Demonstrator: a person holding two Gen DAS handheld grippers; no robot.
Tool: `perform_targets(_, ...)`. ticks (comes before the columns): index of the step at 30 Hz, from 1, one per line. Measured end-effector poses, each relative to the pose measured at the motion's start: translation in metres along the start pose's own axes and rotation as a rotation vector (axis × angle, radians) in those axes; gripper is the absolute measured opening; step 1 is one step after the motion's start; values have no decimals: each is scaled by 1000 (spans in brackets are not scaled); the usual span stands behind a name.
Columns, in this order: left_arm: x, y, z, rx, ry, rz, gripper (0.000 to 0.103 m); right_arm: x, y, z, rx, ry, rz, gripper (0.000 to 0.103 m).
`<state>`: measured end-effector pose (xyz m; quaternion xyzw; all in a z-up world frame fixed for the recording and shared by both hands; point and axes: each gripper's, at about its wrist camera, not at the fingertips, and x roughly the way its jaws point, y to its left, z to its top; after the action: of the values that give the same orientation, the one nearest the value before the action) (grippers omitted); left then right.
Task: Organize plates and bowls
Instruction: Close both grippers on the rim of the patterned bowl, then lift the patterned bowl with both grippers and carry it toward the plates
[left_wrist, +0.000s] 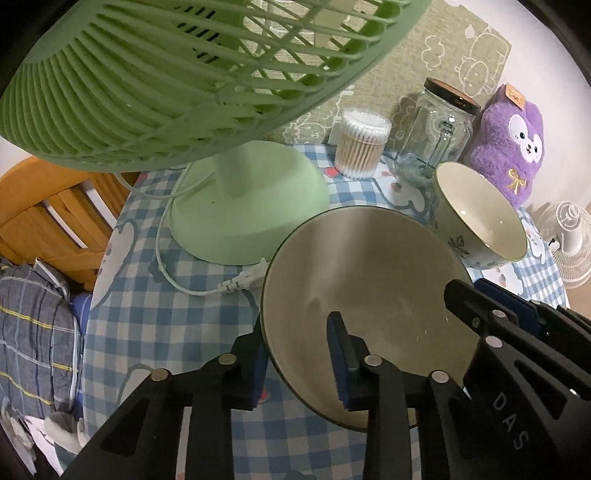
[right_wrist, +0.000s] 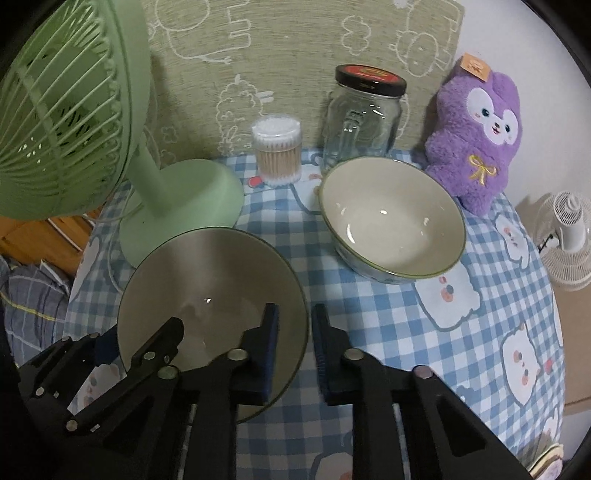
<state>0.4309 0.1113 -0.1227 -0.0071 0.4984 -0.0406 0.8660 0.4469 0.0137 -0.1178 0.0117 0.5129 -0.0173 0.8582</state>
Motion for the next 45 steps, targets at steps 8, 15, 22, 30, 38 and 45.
perform_targets(8, 3, 3, 0, -1, 7, 41, 13, 2, 2, 2, 8, -5, -40, 12)
perform_targets(15, 0, -1, -4, 12, 15, 58, 12, -2, 2, -2, 4, 5, -44, 11)
perform_targets(22, -11, -3, -19, 11, 28, 68, 12, -10, 1, -15, 1, 27, -41, 11)
perform_targets(30, -26, -6, -41, -8, 52, 66, 12, -26, -3, -37, -10, 46, -32, 10)
perform_targets(38, -45, -12, -72, -19, 77, 63, 12, -46, -10, -66, -9, 70, -20, 10)
perform_targets(45, -56, -16, -89, -32, 95, 49, 12, -57, -17, -85, 3, 87, -1, 10)
